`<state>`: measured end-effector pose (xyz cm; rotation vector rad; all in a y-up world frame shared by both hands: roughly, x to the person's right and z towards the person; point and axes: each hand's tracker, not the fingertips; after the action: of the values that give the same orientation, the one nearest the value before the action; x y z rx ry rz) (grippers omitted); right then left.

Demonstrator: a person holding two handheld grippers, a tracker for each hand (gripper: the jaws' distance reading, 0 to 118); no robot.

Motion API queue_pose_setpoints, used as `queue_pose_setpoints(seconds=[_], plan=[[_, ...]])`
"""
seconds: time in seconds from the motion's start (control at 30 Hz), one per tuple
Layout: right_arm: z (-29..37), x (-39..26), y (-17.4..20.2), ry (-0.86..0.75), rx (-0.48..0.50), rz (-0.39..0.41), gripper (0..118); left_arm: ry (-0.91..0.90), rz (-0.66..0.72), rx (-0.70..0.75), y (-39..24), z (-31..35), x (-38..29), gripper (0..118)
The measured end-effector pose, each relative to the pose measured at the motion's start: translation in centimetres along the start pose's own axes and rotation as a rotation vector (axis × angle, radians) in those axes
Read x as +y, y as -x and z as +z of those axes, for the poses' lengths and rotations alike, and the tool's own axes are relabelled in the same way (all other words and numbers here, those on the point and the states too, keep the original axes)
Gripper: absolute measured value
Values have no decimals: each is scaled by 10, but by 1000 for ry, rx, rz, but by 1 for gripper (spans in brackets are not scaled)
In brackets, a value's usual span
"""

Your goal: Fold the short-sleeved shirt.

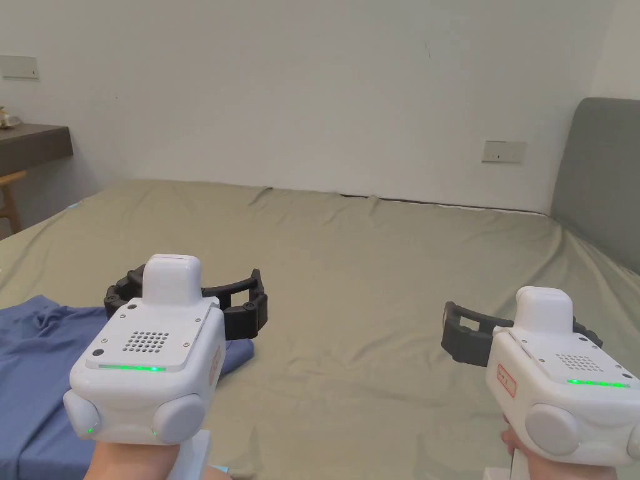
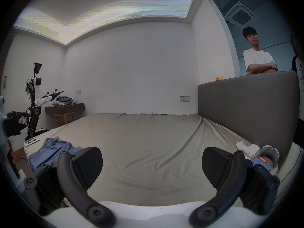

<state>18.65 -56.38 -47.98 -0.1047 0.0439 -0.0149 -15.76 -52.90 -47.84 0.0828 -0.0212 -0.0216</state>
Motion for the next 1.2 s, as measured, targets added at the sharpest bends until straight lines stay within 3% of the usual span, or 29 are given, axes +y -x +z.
queue_pose_setpoints(seconds=[0.4, 0.43, 0.47, 0.5, 0.53, 0.57, 0.6, 0.63, 0.7, 1.07, 1.2], plan=[[1, 4, 1, -2, -48, 12, 116, -14, -13, 3, -1, 4, 5, 118], [2, 6, 0, 3, -50, 1, 108, -11, -9, 12, -1, 4, 7, 118], [3, 8, -2, 4, -45, -25, 85, -7, -5, 31, -2, 5, 11, 118], [5, 11, -3, -2, -37, -50, 28, -6, -1, 24, -2, 5, 15, 99], [7, 13, -3, -7, -60, -45, 7, -13, 13, -12, -1, 7, 19, 61], [6, 14, -1, -9, -151, -18, 6, -17, 0, -3, -3, 9, 21, 16], [9, 13, 0, -38, -187, -18, 6, -27, -36, 41, -7, 10, 22, 2], [9, 13, -2, -28, -139, -23, 6, -43, -44, 54, -9, 11, 19, 2], [7, 15, -3, -19, -155, 9, 6, 3, -48, -19, -8, 9, 19, 0], [9, 15, 7, -38, -121, 79, 5, 32, -26, -34, -12, 3, 17, 0], [3, 13, 13, 9, -45, 43, 5, 68, 19, -2, 4, -2, 16, 0]])
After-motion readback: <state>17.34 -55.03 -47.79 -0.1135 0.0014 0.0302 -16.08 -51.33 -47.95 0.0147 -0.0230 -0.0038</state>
